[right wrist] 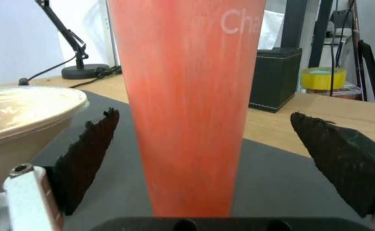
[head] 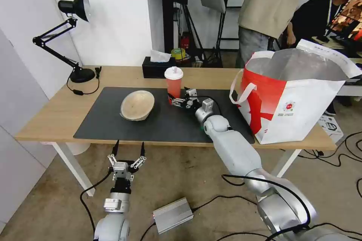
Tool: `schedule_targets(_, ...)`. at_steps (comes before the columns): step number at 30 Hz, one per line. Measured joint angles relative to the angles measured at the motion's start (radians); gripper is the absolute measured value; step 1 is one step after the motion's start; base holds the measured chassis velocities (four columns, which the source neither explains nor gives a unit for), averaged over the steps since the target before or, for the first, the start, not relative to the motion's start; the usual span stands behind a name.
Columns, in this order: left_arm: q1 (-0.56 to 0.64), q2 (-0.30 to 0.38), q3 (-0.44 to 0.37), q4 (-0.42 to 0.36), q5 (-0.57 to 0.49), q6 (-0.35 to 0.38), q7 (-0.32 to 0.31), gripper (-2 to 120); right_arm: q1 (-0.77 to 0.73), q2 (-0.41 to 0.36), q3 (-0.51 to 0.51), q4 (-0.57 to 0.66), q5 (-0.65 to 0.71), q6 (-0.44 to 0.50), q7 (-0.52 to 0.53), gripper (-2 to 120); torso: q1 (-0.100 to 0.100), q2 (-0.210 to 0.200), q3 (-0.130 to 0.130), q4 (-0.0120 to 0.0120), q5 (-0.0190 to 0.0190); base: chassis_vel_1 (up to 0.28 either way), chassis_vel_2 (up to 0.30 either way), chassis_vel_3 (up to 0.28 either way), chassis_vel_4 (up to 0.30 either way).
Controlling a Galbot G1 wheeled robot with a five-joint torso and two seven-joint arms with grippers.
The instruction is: Pick up the trash from the table and place it into the takeout bag.
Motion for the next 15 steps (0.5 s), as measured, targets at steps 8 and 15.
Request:
schedule_targets(8,0.0,-0.003,0.0,0.004,0.001,0.0,0.0,100,0.005,0.004,0.002,-0.01,-0.001,0.002,-0.002,100,0.0,0.0,0.0,0.0001,0.0002,0.0,0.0,0.0,0.0)
schedule_targets(15,0.0,-0.006,-0.001,0.005,0.002,-0.001,0.0,100,0.009,0.009,0.005,-0.018,-0.005,0.005,-0.008,88,0.0,0.0,0.0,0.0,0.0002,0.0,0.0,0.0,0.0)
